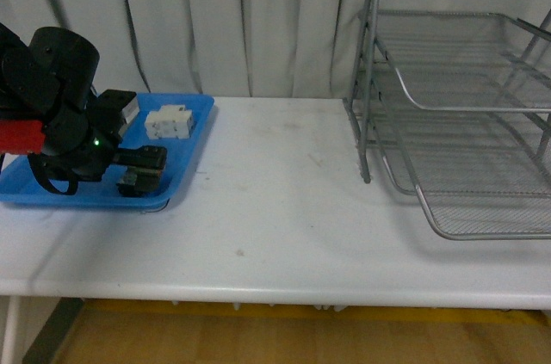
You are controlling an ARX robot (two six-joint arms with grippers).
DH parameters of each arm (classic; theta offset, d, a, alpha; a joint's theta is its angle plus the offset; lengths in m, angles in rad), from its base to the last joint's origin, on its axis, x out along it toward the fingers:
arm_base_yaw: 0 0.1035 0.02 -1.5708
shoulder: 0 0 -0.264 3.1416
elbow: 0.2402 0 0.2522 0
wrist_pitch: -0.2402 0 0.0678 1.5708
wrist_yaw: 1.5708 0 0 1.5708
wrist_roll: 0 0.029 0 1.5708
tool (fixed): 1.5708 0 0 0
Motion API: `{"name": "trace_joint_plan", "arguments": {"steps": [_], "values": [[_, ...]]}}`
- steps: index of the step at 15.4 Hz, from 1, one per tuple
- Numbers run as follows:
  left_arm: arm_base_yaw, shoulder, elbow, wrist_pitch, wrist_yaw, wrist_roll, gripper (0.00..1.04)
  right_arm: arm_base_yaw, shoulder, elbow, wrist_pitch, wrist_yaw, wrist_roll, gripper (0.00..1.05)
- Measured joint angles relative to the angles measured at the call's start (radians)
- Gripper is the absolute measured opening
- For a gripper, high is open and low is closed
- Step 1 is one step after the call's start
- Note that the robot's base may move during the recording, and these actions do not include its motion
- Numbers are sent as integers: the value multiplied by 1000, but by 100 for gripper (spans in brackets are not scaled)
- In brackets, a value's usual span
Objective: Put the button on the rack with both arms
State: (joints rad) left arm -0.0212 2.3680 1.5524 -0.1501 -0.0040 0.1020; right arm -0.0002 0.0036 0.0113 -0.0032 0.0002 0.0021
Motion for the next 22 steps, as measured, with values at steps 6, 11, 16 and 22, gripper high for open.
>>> {"name": "trace_joint_plan", "arguments": {"steps": [6, 11, 16, 22], "values": [[-6, 12, 13, 8, -11, 5, 75, 0, 0, 0, 0, 0, 0, 98], [-13, 21, 28, -6, -11, 3, 37, 0, 0, 0, 0, 0, 0, 98], [-14, -56, -39, 58, -9, -31, 36, 0, 0, 0, 0, 0, 0, 98], [-48, -562, -432, 261, -11, -125, 36, 0, 0, 0, 0, 0, 0, 98]]}}
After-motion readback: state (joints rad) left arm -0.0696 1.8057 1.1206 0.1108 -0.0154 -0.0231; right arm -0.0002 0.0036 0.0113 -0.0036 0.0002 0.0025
